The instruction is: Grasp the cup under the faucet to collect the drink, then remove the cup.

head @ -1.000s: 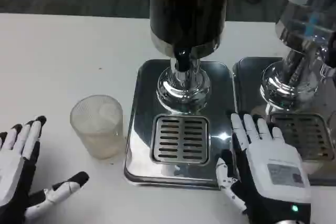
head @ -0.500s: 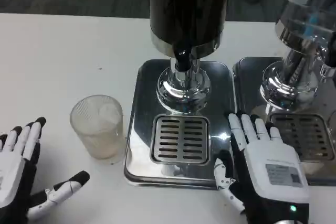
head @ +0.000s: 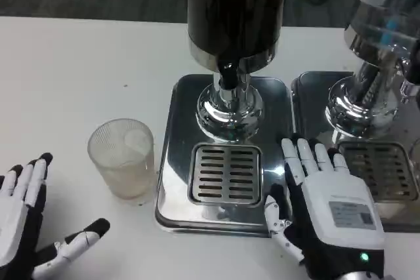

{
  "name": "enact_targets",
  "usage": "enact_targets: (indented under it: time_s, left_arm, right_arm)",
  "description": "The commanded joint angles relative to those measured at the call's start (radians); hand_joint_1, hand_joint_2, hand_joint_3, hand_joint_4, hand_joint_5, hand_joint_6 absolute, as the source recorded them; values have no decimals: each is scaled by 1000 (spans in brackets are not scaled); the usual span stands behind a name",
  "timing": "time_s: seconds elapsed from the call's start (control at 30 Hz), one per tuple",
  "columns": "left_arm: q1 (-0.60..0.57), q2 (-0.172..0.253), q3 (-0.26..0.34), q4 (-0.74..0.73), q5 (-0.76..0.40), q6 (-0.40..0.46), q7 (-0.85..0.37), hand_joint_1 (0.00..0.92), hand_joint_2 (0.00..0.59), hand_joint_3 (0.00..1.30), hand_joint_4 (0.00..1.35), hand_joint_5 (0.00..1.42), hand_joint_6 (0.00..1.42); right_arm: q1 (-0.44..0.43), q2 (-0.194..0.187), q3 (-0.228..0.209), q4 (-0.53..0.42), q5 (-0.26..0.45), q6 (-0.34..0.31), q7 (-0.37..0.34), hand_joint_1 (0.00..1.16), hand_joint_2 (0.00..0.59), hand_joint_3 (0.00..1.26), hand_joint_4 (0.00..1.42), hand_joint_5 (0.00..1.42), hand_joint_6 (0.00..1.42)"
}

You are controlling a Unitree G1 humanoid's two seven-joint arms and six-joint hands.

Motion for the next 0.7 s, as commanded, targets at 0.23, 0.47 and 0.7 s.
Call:
enact_targets:
  time_s: [0.23, 0.47, 0.7]
  left_arm:
    - [-20, 0, 36, 24, -118, -81, -12, 0, 69, 0, 0, 0, 0]
    - [-87, 1, 51, 123, -244, -205, -62, 0, 0, 0, 0, 0, 0]
    - [-204, 0, 29, 289, -323, -346, -119, 0, 0, 0, 0, 0, 0]
  right_arm:
    - [3, -5, -6, -8, -4, 3, 22, 48, 586, 29, 0, 0, 0]
    - [23, -3, -9, -33, -18, 20, 35, 50, 586, 33, 0, 0, 0]
    - [37, 9, -5, -44, -30, 37, 35, 51, 586, 46, 0, 0, 0]
